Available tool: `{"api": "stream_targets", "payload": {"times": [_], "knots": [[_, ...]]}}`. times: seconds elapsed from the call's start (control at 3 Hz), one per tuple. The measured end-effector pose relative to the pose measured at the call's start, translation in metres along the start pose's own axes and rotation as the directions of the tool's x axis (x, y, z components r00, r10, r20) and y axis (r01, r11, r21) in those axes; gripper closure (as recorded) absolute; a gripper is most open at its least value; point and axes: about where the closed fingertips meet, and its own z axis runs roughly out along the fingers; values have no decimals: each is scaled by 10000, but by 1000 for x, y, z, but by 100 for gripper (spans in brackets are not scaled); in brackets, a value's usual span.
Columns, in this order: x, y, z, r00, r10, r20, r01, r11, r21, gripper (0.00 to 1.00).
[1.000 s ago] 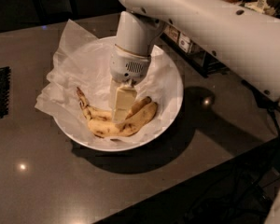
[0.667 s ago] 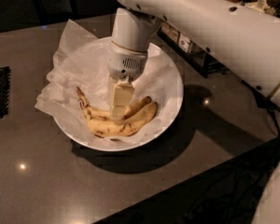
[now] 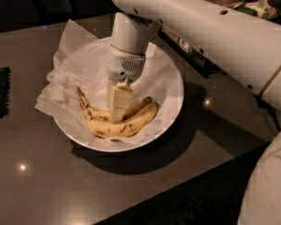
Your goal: Pick banana from white bowl
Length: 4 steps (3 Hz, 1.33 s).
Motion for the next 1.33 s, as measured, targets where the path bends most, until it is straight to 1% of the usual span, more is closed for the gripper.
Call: {"api": "stream_targets", "payload": {"times": [0.33,1.0,1.33], "knots": [[4,4,7,9998,141,118,-139,9997,-209,50],[5,5,7,9997,199,150,-195,9994,-269,64],[3,3,6,9996,212,212,-209,9996,-167,66]]}}
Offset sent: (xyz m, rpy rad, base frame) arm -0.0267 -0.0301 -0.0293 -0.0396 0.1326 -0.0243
